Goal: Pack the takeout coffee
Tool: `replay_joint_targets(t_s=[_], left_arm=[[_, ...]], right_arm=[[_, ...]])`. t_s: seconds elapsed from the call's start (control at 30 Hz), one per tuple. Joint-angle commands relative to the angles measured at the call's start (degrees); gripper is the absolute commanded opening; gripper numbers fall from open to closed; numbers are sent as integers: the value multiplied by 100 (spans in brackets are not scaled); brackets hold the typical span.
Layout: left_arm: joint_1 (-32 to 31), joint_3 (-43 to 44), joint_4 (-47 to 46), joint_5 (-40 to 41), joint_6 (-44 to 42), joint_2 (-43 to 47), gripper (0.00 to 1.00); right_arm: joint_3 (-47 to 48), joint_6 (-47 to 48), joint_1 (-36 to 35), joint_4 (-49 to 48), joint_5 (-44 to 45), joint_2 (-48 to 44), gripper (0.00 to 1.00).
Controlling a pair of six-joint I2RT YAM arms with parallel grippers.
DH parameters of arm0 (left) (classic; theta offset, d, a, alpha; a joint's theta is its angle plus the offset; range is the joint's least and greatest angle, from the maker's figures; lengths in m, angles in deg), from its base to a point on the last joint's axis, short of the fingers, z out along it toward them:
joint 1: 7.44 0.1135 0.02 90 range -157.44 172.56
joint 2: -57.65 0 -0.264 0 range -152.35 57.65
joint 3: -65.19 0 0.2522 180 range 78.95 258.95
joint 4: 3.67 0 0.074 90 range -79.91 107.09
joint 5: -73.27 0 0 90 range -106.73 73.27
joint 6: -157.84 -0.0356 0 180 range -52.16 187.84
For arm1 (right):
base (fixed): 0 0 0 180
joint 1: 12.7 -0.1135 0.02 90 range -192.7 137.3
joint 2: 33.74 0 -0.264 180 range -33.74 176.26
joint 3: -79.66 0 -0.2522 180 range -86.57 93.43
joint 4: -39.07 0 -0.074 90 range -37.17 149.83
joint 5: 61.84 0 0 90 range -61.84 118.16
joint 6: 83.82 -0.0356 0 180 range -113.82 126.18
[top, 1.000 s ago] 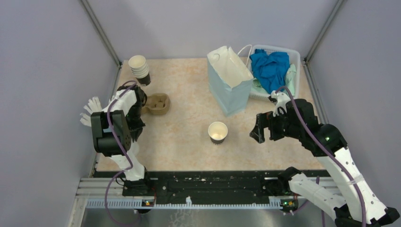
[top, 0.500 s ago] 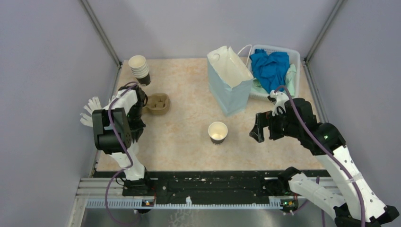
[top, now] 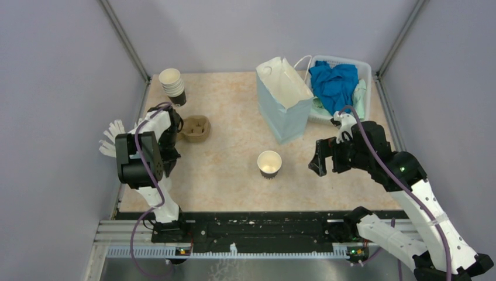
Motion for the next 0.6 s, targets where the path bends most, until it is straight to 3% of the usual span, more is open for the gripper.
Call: replay_joint_targets(t_s=[0.0,0.57], left_arm=[[-14,170,0,60,-78,226,3],[-203,243,152,-116,-10,538,0]], right_arm=[[11,42,-60,-197,21,36,99],[17,44,-75,-178,-5,43,99]])
